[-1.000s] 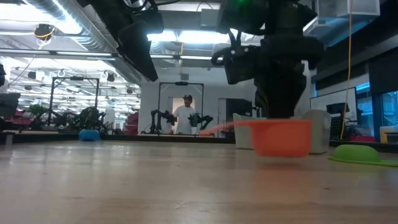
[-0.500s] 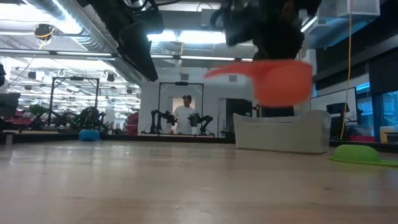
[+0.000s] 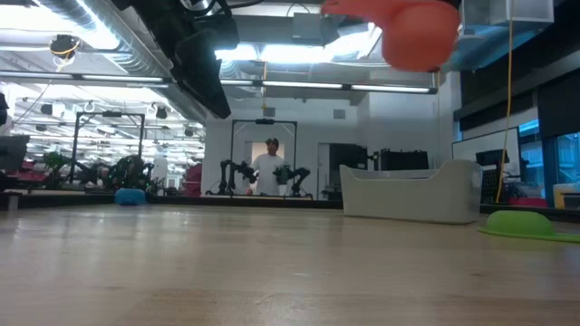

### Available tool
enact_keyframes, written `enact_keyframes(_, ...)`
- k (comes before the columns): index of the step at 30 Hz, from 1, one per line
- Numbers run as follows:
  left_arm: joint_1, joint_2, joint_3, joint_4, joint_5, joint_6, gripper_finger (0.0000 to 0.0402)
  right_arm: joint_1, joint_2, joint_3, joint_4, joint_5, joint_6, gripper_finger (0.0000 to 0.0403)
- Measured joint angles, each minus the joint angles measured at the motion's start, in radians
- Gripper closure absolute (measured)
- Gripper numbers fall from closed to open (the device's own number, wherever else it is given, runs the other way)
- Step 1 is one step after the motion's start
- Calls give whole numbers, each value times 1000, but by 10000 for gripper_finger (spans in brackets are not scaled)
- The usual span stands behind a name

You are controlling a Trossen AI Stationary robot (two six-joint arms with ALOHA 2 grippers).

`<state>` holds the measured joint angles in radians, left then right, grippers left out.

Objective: Nest measuring cups in basket
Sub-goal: Stack the orange measuring cup on top of the dark blue measuring cup in the bin

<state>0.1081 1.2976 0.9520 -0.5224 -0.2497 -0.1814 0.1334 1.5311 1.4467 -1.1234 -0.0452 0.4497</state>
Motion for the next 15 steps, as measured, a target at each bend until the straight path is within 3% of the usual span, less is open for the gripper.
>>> enact_keyframes(7, 0, 0, 0, 3, 0, 0, 310, -115, -141, 0, -52, 32, 5, 388)
enact_keyframes(15, 0, 0, 0, 3, 0, 0, 310, -280, -217, 0, -152, 53, -33, 388)
